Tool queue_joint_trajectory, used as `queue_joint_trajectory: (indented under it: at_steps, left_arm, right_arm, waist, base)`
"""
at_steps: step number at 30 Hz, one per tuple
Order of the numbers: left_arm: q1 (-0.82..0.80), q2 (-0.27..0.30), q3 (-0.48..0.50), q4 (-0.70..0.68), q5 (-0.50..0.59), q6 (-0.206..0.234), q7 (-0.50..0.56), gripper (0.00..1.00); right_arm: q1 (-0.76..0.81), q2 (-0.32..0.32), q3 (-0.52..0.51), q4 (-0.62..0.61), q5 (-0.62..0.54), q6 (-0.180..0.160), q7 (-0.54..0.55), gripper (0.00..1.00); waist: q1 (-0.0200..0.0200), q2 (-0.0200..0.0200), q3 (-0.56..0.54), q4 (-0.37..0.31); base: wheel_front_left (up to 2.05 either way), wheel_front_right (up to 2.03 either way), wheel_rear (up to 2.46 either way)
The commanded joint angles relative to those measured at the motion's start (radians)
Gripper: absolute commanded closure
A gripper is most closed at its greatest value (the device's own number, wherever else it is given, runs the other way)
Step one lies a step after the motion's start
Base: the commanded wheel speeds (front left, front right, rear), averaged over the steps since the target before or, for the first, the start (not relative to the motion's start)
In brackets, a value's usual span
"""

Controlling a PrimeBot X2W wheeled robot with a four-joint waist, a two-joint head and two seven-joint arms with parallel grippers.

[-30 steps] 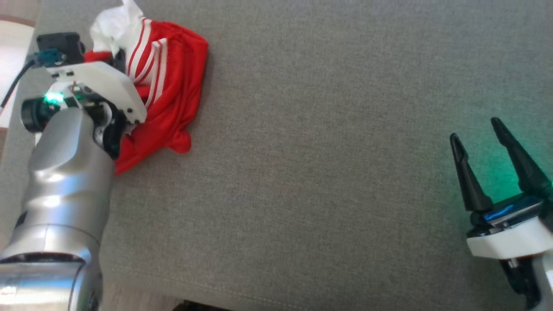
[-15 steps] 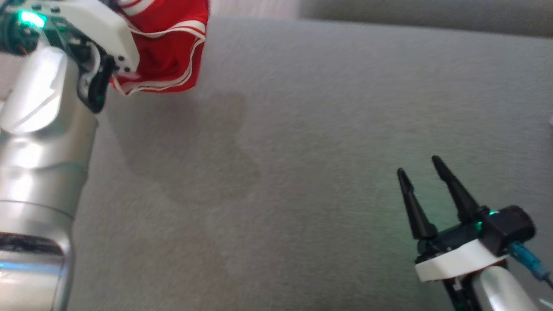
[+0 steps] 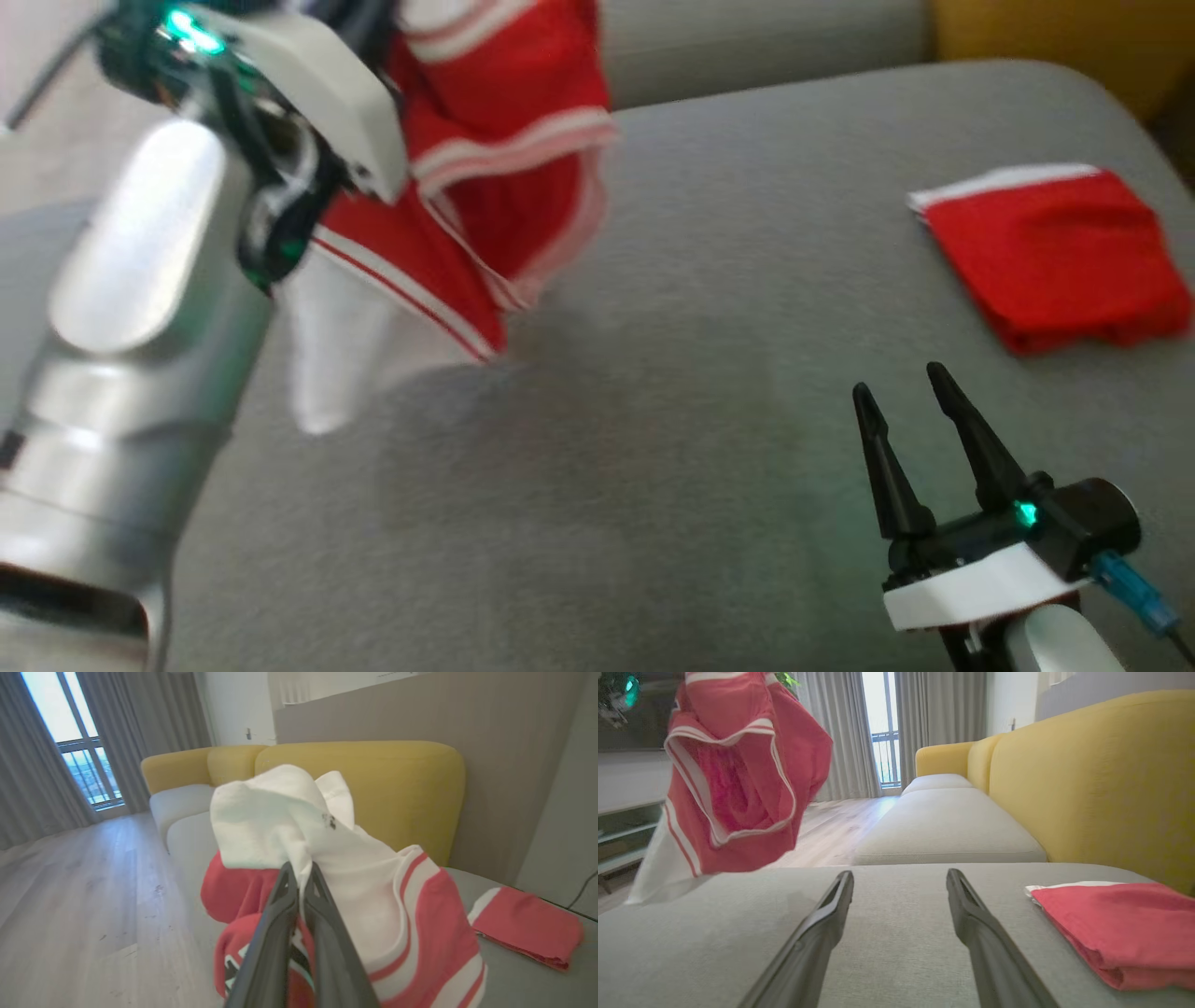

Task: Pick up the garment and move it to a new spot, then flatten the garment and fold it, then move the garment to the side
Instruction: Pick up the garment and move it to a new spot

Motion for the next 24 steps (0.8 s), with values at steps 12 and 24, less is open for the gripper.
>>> queue_joint_trajectory:
  at_steps: [12,24]
  left_arm:
    - [0.149,-0.093,-0.088,0.063,0.007,0.015,-0.094,1.00]
    - [0.175,-0.225,-0.116,0.345,0.046,0.069,-0.472,0.00]
  right_arm:
    - [-0.075,0.034,0.020,-0.056,0.003,0.007,-0.011,0.00]
    - [-0.098,0.038,0.018,-0.035,-0.003,0.007,-0.011,0.00]
  waist:
    - [0.0001,-0.0001,0.161,-0.190]
    - [0.0001,-0.0001,0.186,-0.132]
  base:
    - [0.00,0.00,0.00]
    - [0.00,0.00,0.00]
